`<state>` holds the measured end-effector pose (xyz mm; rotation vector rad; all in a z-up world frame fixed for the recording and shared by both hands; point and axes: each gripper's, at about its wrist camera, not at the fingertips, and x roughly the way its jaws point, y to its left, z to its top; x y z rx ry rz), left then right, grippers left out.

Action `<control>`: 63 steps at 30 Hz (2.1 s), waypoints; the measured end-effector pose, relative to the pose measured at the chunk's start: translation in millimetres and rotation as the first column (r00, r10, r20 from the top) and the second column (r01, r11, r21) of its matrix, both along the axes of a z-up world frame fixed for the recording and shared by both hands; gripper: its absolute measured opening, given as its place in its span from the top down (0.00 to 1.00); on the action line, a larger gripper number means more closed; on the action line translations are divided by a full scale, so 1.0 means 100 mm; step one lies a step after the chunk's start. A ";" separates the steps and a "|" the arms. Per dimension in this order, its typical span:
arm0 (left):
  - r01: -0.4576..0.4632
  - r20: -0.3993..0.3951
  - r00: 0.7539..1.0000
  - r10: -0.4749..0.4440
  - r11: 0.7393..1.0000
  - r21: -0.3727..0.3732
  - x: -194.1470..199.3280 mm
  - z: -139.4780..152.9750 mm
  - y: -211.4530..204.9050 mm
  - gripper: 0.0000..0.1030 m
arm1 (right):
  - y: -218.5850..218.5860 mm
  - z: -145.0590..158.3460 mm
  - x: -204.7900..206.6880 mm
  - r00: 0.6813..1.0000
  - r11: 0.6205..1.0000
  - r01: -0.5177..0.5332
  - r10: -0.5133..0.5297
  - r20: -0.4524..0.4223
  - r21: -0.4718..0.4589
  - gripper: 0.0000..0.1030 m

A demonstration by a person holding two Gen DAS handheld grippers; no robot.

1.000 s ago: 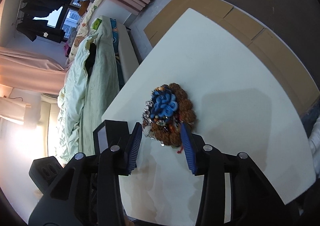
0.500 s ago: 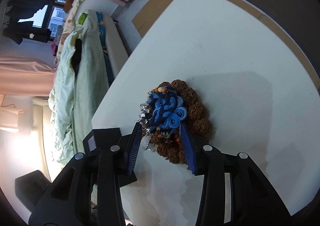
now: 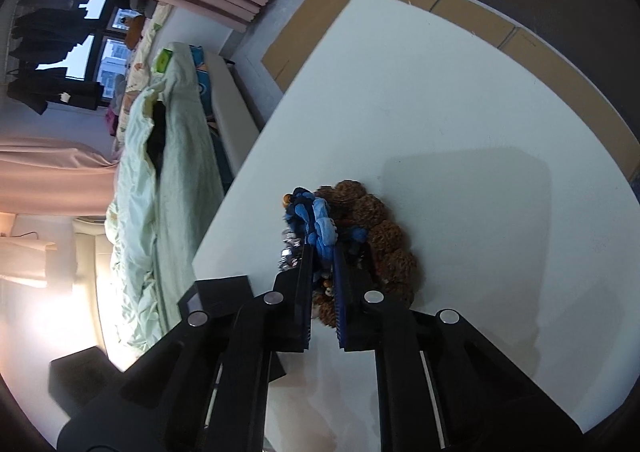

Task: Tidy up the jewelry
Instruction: 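Grasp the brown bead bracelet with the left gripper while the right holds the blue bracelet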

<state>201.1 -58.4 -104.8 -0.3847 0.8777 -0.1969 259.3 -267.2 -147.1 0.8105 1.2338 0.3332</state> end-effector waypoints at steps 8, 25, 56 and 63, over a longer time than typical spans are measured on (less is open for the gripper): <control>0.023 -0.028 0.999 -0.022 0.999 0.024 0.04 -0.11 -0.16 0.75 | -0.21 0.30 -0.15 0.996 1.000 0.013 -0.015 0.093 0.024 0.90; 0.059 -0.076 0.996 -0.051 0.992 0.111 0.03 -0.39 -0.61 0.71 | -0.52 0.36 -0.24 0.994 0.998 0.058 -0.060 0.092 0.024 0.90; 0.049 -0.001 0.999 -0.049 0.999 0.018 -0.20 0.09 -0.24 0.85 | -0.48 0.37 -0.25 0.993 0.998 0.053 -0.055 0.108 0.023 0.90; 0.104 -0.108 0.990 -0.095 0.991 0.080 -0.27 -0.03 -0.18 0.83 | -0.44 0.39 -0.29 0.993 0.999 0.037 -0.039 0.110 0.020 0.90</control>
